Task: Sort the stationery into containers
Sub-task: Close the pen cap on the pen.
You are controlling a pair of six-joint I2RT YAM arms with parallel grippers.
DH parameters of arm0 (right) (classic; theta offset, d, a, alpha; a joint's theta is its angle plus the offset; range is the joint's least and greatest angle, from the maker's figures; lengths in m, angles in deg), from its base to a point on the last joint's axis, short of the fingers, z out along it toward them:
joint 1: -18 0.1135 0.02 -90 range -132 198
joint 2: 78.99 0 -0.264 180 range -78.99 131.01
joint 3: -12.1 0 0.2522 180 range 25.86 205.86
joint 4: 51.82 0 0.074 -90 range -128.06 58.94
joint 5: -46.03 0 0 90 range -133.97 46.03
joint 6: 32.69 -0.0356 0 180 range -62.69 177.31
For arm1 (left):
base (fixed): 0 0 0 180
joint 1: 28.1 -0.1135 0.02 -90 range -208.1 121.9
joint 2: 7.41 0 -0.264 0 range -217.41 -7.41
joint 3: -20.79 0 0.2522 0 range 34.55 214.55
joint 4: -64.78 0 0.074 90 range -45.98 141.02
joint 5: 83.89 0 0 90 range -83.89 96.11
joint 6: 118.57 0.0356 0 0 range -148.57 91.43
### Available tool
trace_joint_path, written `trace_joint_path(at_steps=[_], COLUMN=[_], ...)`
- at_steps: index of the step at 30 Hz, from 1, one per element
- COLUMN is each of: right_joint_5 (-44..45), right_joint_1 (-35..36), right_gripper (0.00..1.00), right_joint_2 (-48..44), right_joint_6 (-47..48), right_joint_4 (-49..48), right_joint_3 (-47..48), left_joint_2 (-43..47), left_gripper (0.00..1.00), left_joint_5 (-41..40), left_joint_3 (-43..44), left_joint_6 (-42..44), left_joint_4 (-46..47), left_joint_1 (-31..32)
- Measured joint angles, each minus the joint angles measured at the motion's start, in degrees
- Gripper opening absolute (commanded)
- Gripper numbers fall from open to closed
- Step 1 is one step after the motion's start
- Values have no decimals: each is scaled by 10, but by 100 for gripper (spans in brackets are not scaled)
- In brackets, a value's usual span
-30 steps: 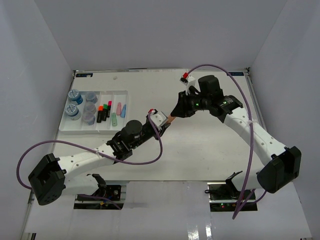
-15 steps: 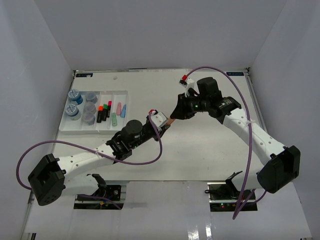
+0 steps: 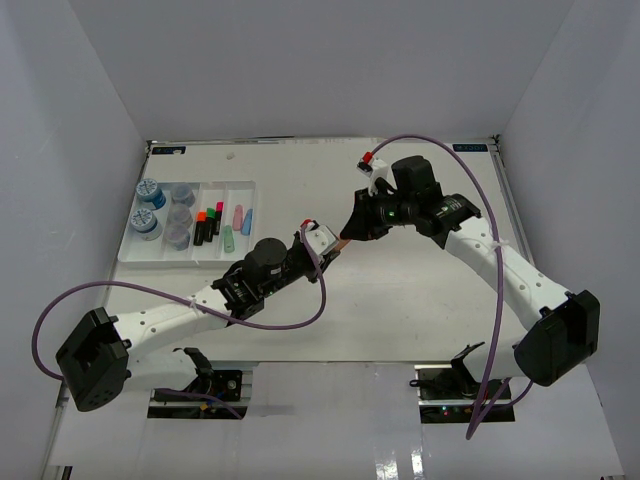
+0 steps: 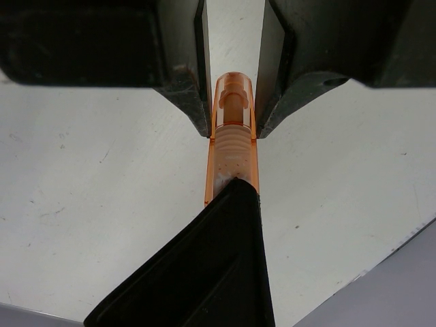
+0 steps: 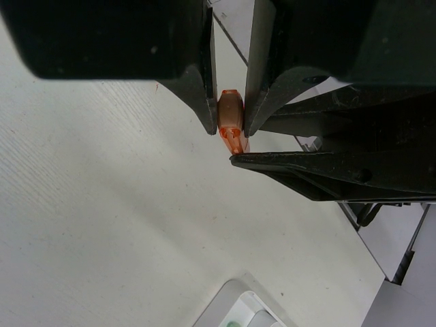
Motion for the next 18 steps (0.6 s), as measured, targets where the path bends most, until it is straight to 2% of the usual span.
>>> trace_joint_path(at_steps=[18], right_joint_5=[-13], right_joint_1=[0], right_gripper=[8], right_joint_2=[4], right_joint_6=[-7], right_joint_4=[-39], right_joint_3=[-24], left_joint_2=[-5], left_gripper=[15], left_joint_5=[-2], left_joint_3=[34], left_joint_6=[-6], left_joint_4=[-71], left_joint_1=[-4])
